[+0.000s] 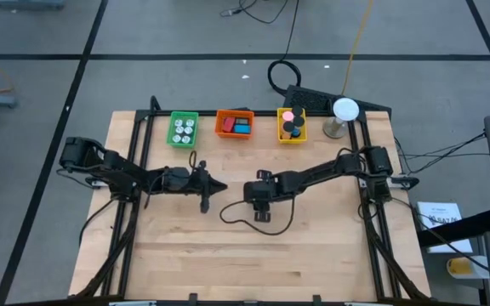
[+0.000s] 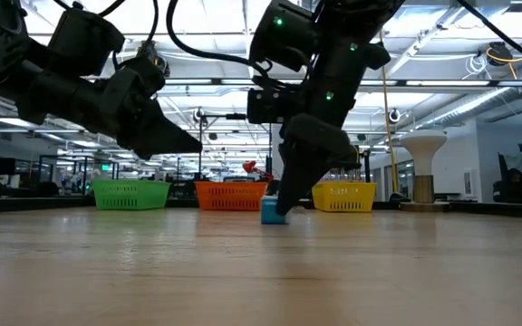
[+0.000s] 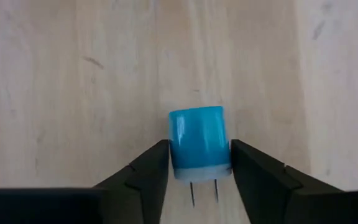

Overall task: Pick & Place Office items
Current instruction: Put the blue charger adaptor into the green bin

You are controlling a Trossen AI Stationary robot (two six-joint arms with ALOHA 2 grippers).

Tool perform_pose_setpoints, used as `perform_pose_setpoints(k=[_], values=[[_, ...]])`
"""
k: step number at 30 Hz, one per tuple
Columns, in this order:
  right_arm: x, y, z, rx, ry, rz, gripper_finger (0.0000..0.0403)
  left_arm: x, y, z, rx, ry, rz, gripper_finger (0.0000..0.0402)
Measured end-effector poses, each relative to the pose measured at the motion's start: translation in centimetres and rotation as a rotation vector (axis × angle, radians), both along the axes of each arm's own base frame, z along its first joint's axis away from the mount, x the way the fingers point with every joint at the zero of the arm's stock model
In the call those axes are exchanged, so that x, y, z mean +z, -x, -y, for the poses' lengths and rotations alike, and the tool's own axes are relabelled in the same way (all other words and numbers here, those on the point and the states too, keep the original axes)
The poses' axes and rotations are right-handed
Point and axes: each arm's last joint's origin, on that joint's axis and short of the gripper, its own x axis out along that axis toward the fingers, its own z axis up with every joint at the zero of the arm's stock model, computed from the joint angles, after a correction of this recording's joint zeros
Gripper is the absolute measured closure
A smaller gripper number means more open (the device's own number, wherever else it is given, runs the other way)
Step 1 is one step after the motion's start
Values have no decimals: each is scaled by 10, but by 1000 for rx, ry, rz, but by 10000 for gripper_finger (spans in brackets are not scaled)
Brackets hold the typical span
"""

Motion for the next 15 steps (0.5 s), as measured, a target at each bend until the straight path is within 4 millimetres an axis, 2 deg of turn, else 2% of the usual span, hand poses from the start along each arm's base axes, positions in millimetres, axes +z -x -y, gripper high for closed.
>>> perform_pose_setpoints(k=[4,9,12,15], values=[[10,3,-8,-3,66,32,206,5,-9,10,-62,6,-32,354],[31,14,-24,-1,76,66,171,12,-28,25,-53,-20,-125,292],[30,28,-35,0,100,97,165,11,-39,31,-37,-26,-167,242],[20,46,-44,-16,90,139,168,1,-50,32,-34,-49,-190,191]])
